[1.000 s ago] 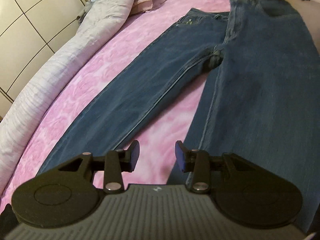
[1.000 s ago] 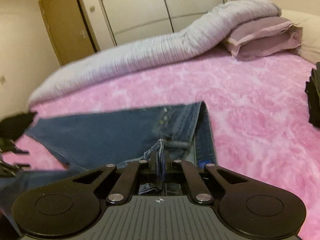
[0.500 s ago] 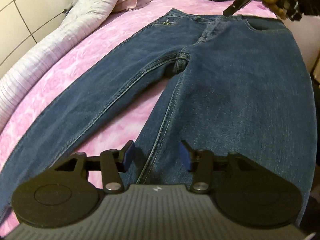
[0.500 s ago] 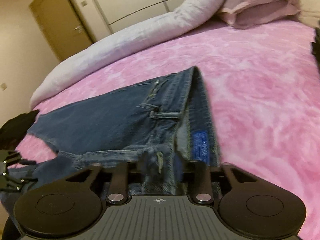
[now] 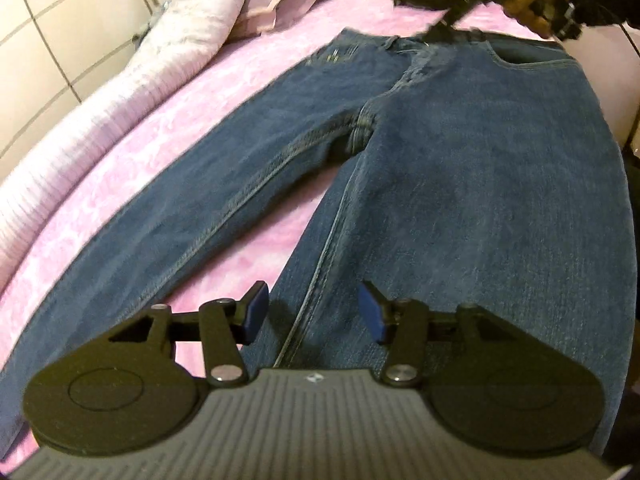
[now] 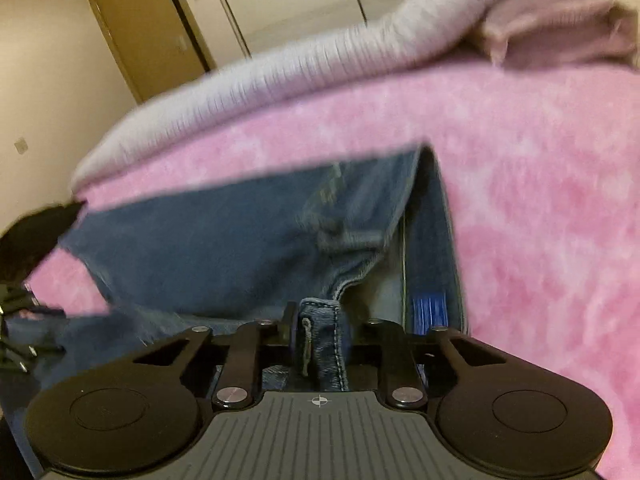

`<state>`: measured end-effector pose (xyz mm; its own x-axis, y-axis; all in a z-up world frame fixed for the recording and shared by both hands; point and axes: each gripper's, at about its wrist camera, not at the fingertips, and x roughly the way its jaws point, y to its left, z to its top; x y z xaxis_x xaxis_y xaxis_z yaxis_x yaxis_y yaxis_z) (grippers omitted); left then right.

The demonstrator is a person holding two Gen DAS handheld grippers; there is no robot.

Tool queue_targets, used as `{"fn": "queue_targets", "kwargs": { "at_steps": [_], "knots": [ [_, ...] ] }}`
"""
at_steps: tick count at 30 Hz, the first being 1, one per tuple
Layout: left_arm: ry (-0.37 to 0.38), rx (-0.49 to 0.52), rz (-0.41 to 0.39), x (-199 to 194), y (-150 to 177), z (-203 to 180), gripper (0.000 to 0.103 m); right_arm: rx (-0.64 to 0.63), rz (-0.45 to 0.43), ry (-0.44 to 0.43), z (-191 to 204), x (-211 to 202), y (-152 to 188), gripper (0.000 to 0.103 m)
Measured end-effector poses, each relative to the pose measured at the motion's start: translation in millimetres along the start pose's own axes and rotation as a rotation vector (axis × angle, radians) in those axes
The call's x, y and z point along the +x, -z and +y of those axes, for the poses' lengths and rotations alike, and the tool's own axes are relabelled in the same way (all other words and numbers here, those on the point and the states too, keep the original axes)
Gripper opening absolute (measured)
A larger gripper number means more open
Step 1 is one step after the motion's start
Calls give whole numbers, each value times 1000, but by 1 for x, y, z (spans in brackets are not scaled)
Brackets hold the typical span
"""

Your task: Fold clothes

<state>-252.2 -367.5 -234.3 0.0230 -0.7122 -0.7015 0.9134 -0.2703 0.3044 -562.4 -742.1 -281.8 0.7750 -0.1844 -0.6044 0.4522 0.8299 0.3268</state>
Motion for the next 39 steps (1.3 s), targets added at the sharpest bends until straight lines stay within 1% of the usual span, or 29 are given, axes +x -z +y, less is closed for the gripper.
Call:
{"fn": "queue_targets", "kwargs": {
  "at_steps": [4,5,7,10,12,14,16,18,19,20,22,24,26,27,28,29,30,31,34,37,39],
  "knots": [
    [-3,-17,-8,15,-12,-1,46,-26,-59,32,1,-8,-17,17],
    [-4,-23,-10,19,-14,0,47,-31,-57,43,0,-6,-19,17],
    [-6,-32,-5,22,-18,2,49,5,-11,50,-9,10,-13,17],
    [-4,-24,2,17,-18,4,47,94,34,39,-22,22,-3,19],
    [-3,-12,6,11,-17,5,47,144,70,17,-26,13,-1,23],
    [-6,-13,0,9,-15,7,47,150,93,-4,-27,3,-2,27],
    [-11,-27,-16,7,-18,10,47,174,40,-35,-30,-9,-7,32],
    [-24,-40,-35,6,-24,11,47,229,-39,-63,-39,-17,-16,34],
    [-27,-45,-47,6,-28,10,47,252,-62,-72,-43,-16,-21,35],
    [-26,-44,-61,6,-33,9,47,254,-64,-72,-46,-10,-26,35],
    [-16,-34,-89,6,-43,4,47,218,-27,-52,-45,8,-36,35],
    [5,-13,-114,9,-52,-3,48,173,36,-30,-43,31,-39,36],
    [27,12,-128,16,-61,-10,48,143,49,-12,-42,44,-38,36],
    [37,20,-131,21,-65,-14,48,133,52,-5,-41,48,-37,35],
    [46,26,-131,27,-68,-17,48,133,49,-2,-42,46,-37,26],
    [55,29,-132,31,-71,-20,48,132,46,1,-43,45,-36,21],
    [64,31,-136,34,-72,-22,48,133,42,7,-45,43,-36,8],
    [73,32,-140,38,-75,-24,48,138,32,16,-48,40,-38,5],
    [90,31,-153,46,-83,-28,48,128,-11,25,-55,32,-48,4],
    [101,31,-168,51,-90,-31,48,85,13,53,-50,43,-54,5],
    [106,31,-173,52,-93,-33,48,104,4,63,-51,47,-49,7]
  ]
}}
